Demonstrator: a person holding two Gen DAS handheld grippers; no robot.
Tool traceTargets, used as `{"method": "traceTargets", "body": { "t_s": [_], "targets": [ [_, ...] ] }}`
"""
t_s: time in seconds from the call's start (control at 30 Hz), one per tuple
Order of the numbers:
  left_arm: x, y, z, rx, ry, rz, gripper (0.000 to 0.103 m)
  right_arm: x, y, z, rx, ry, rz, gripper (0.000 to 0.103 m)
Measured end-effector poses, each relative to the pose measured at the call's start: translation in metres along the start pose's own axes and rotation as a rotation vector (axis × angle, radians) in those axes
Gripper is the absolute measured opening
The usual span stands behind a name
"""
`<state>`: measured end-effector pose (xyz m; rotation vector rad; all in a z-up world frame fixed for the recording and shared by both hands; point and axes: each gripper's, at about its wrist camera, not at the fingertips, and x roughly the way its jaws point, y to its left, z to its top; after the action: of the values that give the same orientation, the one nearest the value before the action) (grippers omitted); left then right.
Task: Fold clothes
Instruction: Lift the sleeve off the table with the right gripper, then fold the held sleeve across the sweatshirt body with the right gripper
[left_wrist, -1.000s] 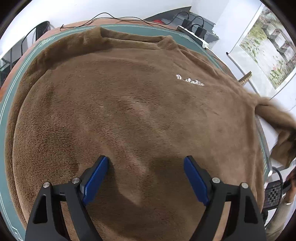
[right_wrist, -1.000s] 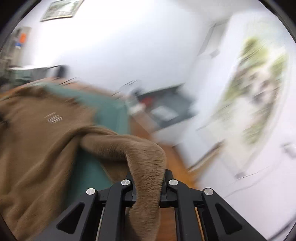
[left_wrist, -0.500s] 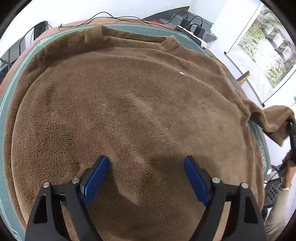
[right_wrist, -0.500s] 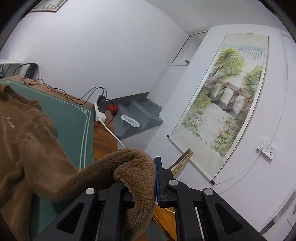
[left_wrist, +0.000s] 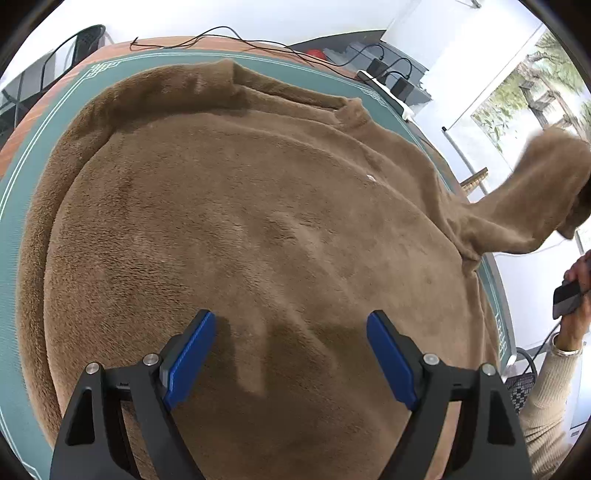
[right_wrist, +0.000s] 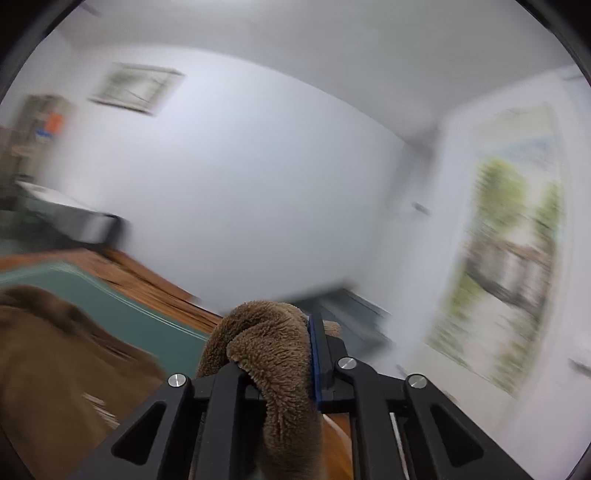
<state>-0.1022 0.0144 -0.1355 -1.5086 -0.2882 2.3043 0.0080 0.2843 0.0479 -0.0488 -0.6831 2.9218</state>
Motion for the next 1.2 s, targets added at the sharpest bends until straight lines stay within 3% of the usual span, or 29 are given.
{"method": "traceTargets", "body": {
  "t_s": [0.03,0.07,0.1,0.17,0.3,0.57,0.7,0.77,0.93,1.03,1.2],
  "targets": [
    [0.000,0.002,0.001,-0.004,-0.001,-0.001,0.087,-0.008,0.018,0.008,-0.036,-0.032,0.063,0.042],
    [-0.001,0.004,0.002,-0.009,-0.002,-0.001,0.087,-0.017,0.040,0.012,-0.107,-0.050,0.125,0.091],
    [-0.002,0.008,0.001,-0.015,-0.001,-0.002,0.087,-0.026,0.061,0.016,-0.180,-0.068,0.190,0.103],
    [-0.004,0.012,0.001,-0.020,-0.004,-0.006,0.087,-0.047,0.106,0.010,-0.376,-0.079,0.393,0.103],
    [-0.009,0.017,0.002,-0.024,-0.014,-0.017,0.087,-0.065,0.156,-0.018,-0.581,-0.019,0.480,0.103],
    [-0.006,0.014,0.003,-0.018,-0.004,-0.009,0.087,-0.061,0.118,-0.049,-0.395,0.195,0.555,0.103],
    [-0.011,0.009,-0.002,-0.010,-0.008,-0.011,0.087,-0.077,0.107,-0.061,-0.386,0.238,0.677,0.103],
    [-0.013,0.006,-0.004,-0.006,-0.010,-0.006,0.087,-0.095,0.111,-0.071,-0.444,0.238,0.725,0.103],
    [-0.021,-0.004,-0.008,0.008,-0.019,0.010,0.087,-0.122,0.114,-0.085,-0.439,0.265,0.807,0.103],
    [-0.024,-0.009,-0.011,0.015,-0.021,0.015,0.087,-0.125,0.107,-0.090,-0.370,0.291,0.824,0.103],
    [-0.029,-0.025,-0.019,0.052,-0.028,0.001,0.087,-0.131,0.109,-0.094,-0.394,0.278,0.718,0.103]
  ]
}}
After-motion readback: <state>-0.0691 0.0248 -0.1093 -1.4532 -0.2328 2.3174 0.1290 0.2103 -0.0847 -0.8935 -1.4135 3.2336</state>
